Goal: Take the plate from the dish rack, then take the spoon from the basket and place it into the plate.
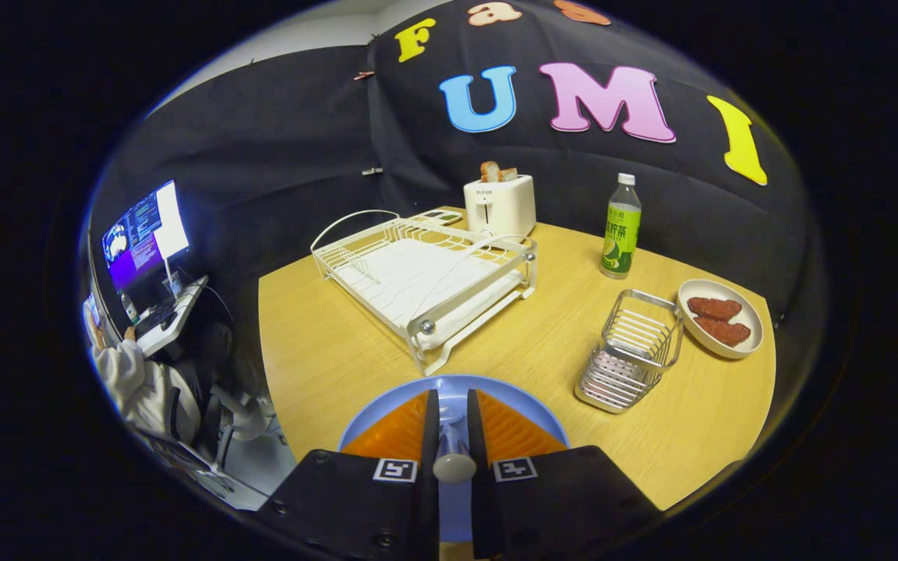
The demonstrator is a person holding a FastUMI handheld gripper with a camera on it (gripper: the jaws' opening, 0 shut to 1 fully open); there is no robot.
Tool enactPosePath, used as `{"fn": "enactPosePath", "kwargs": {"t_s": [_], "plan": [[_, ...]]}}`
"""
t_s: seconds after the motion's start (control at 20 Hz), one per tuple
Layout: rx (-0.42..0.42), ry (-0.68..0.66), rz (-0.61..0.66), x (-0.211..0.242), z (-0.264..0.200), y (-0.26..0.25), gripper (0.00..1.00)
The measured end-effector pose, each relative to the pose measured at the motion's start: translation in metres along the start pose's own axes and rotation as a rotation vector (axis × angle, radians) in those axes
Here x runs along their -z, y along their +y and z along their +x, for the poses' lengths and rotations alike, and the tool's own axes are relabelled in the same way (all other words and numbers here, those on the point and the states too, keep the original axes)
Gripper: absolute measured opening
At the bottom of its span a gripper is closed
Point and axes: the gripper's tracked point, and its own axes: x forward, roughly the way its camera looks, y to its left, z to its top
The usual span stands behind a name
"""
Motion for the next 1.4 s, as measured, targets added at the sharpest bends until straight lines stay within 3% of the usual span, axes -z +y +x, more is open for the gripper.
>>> {"fn": "enactPosePath", "kwargs": {"t_s": [0.2,0.35,0.75,0.95,1.4], "plan": [[0.036,0.008,0.080,-0.005,-0.007,-0.013,0.25],[0.072,-0.044,0.131,-0.031,-0.021,-0.022,1.00],[0.297,-0.265,0.093,-0.134,-0.094,-0.061,0.98],[0.485,-0.349,0.084,-0.178,-0.141,-0.090,0.98],[0.770,-0.524,0.119,-0.237,-0.210,-0.037,0.98]]}}
